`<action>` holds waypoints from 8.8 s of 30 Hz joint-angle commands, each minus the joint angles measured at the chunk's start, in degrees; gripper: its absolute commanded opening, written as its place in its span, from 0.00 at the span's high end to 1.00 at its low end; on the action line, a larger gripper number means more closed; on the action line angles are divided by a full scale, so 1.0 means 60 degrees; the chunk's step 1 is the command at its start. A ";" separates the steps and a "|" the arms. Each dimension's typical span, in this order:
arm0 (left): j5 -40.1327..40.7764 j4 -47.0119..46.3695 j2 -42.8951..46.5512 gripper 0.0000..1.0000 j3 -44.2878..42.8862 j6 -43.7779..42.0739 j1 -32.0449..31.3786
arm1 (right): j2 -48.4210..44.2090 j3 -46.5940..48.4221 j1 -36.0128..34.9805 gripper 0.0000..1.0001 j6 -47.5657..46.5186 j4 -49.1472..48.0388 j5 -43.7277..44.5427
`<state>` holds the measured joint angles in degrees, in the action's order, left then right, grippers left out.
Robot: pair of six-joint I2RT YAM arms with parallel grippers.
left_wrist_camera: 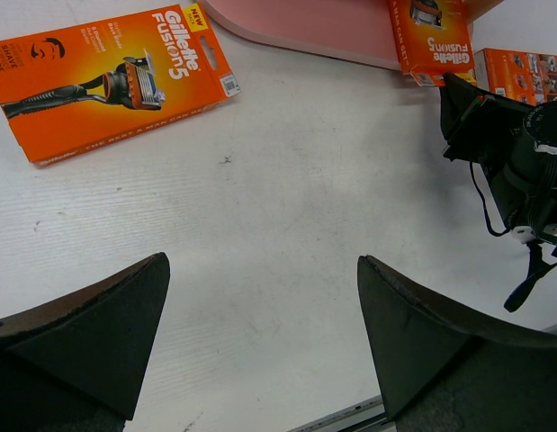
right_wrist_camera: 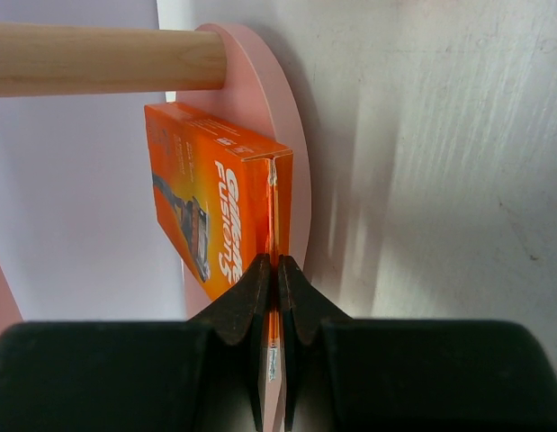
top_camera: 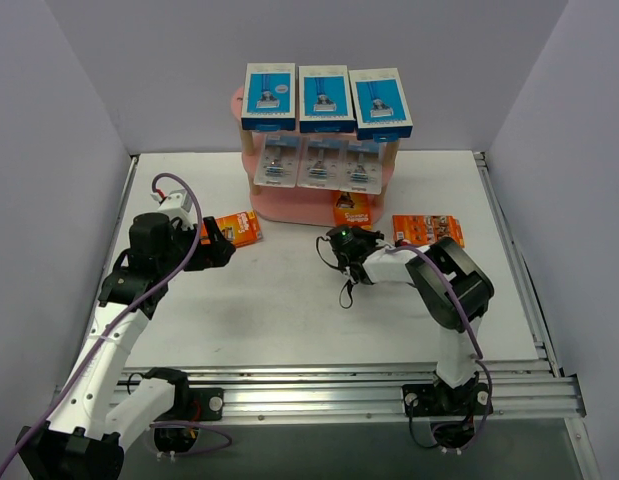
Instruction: Place and organize the shaving razors onto the shelf
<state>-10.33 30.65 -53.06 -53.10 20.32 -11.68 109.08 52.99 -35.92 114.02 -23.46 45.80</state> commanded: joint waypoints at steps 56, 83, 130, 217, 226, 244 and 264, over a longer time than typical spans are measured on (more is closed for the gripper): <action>-0.0167 -0.0479 -0.0633 0.06 -0.0085 0.1094 -0.0192 | -0.7355 -0.3720 0.5825 0.23 -1.0549 0.0263 -0.9111; 0.0871 -1.0467 -0.5891 0.95 0.1673 0.9884 -0.2285 | -0.5436 -0.4174 0.9810 0.59 -1.1122 -0.1948 -1.4518; 0.3098 -1.5422 -1.2895 0.98 -0.2385 0.9300 -0.3517 | -0.4644 -0.5155 1.0455 0.64 -0.9745 -0.4556 -1.5456; 0.2820 -1.3825 -1.4404 0.71 -0.4641 0.9754 -0.4117 | -0.5171 -0.4351 0.9752 0.66 -1.0316 -0.3781 -1.4958; 0.2761 -1.3810 -1.4434 0.67 -0.4641 0.9797 -0.4147 | -0.3826 -0.3444 0.8510 0.66 -1.0404 -0.3750 -1.4724; 0.2454 -1.3576 -1.4492 0.61 -0.4817 0.9768 -0.4088 | -0.1085 -0.0923 0.6984 0.65 -1.0755 -0.3254 -1.4138; 0.1970 -1.3327 -1.4668 0.58 -0.5183 0.9754 -0.3883 | -0.0118 0.0338 0.6090 0.64 -1.1298 -0.2212 -1.3478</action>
<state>4.69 -51.51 -139.50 -81.91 80.38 -34.59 107.72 53.04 0.95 47.62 -37.36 -36.05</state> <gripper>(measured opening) 0.419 0.361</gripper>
